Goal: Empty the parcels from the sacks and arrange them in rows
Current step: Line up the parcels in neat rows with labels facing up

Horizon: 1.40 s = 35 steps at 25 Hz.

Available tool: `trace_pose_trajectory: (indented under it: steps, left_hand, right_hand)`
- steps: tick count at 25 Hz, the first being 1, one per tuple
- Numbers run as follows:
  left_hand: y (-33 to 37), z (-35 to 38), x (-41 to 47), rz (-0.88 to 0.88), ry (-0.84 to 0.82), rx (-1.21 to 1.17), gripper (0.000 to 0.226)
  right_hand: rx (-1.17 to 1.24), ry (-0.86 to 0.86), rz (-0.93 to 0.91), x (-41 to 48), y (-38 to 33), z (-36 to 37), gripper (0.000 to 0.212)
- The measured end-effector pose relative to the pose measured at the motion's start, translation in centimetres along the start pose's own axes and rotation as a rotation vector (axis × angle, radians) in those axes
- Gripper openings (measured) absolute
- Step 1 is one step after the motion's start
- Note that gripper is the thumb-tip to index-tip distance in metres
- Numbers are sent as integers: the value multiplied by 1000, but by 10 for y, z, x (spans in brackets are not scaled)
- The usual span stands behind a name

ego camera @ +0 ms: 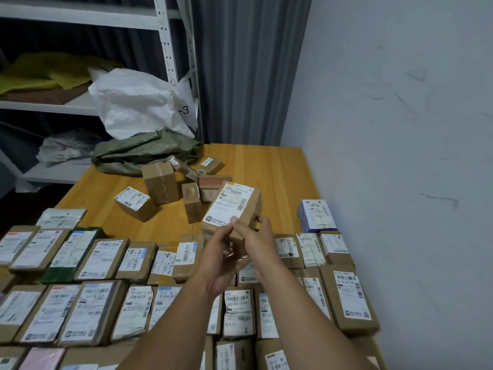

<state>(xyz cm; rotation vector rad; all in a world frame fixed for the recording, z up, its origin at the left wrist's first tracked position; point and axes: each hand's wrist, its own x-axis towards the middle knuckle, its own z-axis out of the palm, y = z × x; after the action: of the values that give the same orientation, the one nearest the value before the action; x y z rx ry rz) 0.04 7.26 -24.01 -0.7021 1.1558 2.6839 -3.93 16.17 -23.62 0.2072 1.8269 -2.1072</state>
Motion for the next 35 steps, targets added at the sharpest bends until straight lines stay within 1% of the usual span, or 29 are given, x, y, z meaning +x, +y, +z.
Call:
trace_pose_trajectory:
  steps: [2, 5, 7, 9, 10, 13, 15, 18, 21, 23, 25, 29, 32, 35]
  left_hand:
    - [-5, -5, 7, -53, -9, -17, 32]
    - [-3, -23, 29, -89, 23, -4, 38]
    - [5, -32, 44, -99, 90, 89, 40]
    - [14, -37, 63, -116, 108, 232, 39]
    - [18, -38, 73, -138, 84, 278, 36]
    - [27, -32, 108, -193, 3, 309, 27]
    - [25, -21, 129, -195, -43, 287, 21]
    - [10, 1, 161, -196, -75, 306, 25]
    - [-10, 20, 202, -216, -30, 446, 48]
    - [-22, 32, 229, -210, -8, 527, 53]
    - [-39, 44, 257, -204, 25, 572, 53]
    - [-72, 64, 297, -218, 70, 592, 44]
    - [-92, 74, 321, -232, 97, 644, 43]
    - [-108, 76, 335, -256, 117, 727, 46]
  right_hand:
    - [-24, 6, -19, 8, 8, -1, 47]
    - [13, 15, 32, 17, 16, -7, 40]
    - [-19, 62, 64, 28, 17, -12, 40]
    - [-79, 104, 88, 42, 12, -17, 48]
    - [-114, 121, 90, 51, 10, -19, 49]
    - [-220, 165, 60, 78, 3, -26, 34]
    - [-295, 175, 71, 96, -1, -36, 35]
    - [-373, 166, 79, 127, -5, -65, 28]
    - [-356, 171, 91, 166, -5, -105, 27]
    - [-420, 174, 93, 192, 0, -131, 27]
    - [-521, 191, 97, 218, 9, -158, 25]
    - [-624, 220, 125, 256, 36, -200, 20]
    - [-772, 227, 85, 275, 50, -222, 19]
    - [-899, 238, 37, 284, 59, -234, 12]
